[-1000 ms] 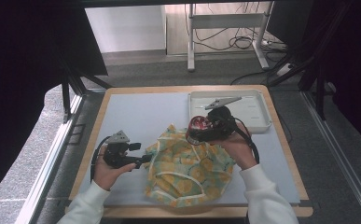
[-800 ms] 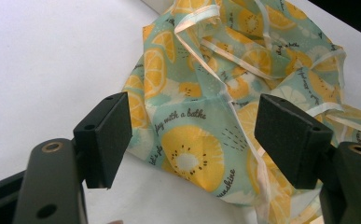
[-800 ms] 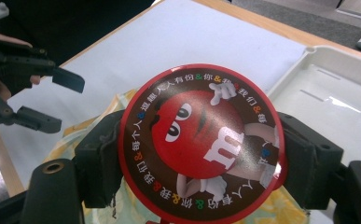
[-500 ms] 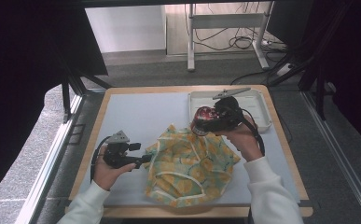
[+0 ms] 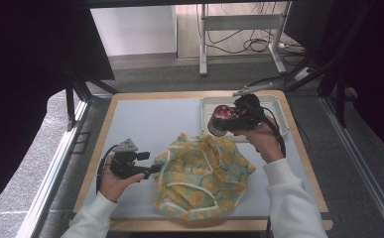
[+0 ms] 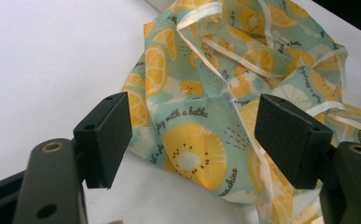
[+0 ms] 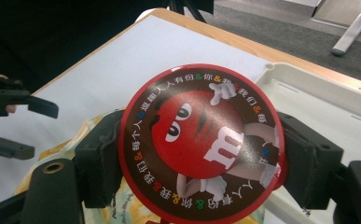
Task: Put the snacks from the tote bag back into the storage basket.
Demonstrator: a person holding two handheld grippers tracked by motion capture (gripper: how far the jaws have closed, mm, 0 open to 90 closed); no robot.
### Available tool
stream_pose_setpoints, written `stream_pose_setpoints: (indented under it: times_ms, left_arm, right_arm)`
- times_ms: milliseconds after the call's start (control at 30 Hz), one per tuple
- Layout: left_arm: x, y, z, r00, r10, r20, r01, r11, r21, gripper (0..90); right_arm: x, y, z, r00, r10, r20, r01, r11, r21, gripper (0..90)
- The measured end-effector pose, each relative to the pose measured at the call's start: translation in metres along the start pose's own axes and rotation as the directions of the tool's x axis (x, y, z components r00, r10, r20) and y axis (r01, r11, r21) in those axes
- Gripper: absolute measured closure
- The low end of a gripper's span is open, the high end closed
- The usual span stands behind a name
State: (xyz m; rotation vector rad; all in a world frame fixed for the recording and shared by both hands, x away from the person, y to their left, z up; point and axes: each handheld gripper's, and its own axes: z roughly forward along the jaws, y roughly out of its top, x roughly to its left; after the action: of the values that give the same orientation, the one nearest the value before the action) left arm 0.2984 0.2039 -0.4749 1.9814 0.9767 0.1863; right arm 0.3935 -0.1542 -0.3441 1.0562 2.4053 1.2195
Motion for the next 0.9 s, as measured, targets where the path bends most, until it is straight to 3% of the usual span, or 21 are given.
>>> stream_pose_setpoints:
  times_ms: [533,900]
  left_arm:
    - [0.001,0.0,0.0,1.0,-0.004,-0.002,0.004,1.0,0.0,27.9]
    - [0.001,0.0,0.0,1.0,-0.003,0.0,0.003,1.0,0.002,27.8]
  right_arm:
    - [-0.026,0.007,0.011,0.998,0.039,0.05,-0.039,0.999,0.005,24.6]
    - [-0.042,0.01,0.03,0.9951,0.054,0.083,-0.057,0.998,0.031,24.6]
